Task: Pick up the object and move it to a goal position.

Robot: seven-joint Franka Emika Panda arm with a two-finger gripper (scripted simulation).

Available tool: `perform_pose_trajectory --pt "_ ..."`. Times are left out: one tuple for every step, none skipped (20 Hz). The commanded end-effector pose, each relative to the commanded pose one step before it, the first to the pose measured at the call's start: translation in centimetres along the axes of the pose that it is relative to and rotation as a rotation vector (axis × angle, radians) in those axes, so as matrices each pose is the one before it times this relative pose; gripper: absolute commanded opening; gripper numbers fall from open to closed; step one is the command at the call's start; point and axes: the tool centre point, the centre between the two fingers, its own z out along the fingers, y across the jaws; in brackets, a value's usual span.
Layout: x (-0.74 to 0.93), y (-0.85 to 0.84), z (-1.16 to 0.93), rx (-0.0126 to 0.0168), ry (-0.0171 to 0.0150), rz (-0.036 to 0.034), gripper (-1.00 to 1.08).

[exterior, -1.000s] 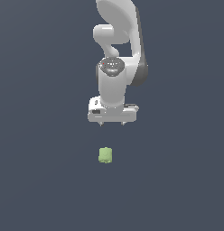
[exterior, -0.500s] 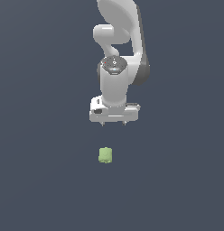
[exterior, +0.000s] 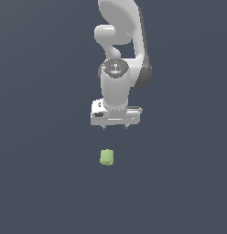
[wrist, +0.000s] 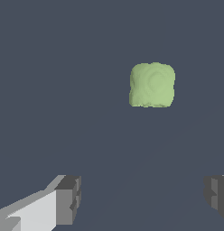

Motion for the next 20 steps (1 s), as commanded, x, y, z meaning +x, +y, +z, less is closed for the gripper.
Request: perform_pose_trajectory --pt "0.581 0.209 0.301 -0.00041 -0.00013 0.00261 1.0" --pt "0.302 0.115 0.15 -0.00024 0.0001 0.00152 1.0" --pt "0.332 0.11 0.17 -0.00021 0.00011 0.00136 1.0" --pt "0.359 0.133 0.188 -0.00025 0.00014 0.00167 1.0" --pt "0.386 0.136 0.209 -0.00025 0.00014 0.00167 1.0" --pt "0.412 0.155 0.231 -0.00029 0.00015 0.00192 1.0" --pt "0.437 0.169 0.254 -0.00032 0.00017 0.0021 1.0" --pt "0.461 0.176 0.278 -0.00033 0.00017 0.00215 1.0" --pt "0.484 0.193 0.303 -0.00036 0.00019 0.00236 1.0" --pt "0.504 0.208 0.33 -0.00039 0.0002 0.00255 1.0" --pt "0.523 0.218 0.358 -0.0004 0.00021 0.00264 1.0" --pt "0.522 0.219 0.374 -0.0004 0.0002 0.00264 1.0" --pt "0.484 0.218 0.362 -0.0004 0.0002 0.00264 1.0" --pt "0.447 0.198 0.349 -0.00035 0.00018 0.00236 1.0" --pt "0.411 0.189 0.334 -0.00034 0.00017 0.00226 1.0" --pt "0.377 0.18 0.317 -0.00032 0.00016 0.00215 1.0" --pt "0.345 0.163 0.301 -0.00029 0.00014 0.00193 1.0" --pt "0.313 0.161 0.281 -0.00029 0.00014 0.00193 1.0" --pt "0.283 0.141 0.262 -0.00025 0.00012 0.00167 1.0" --pt "0.255 0.129 0.242 -0.00023 0.00011 0.00152 1.0"
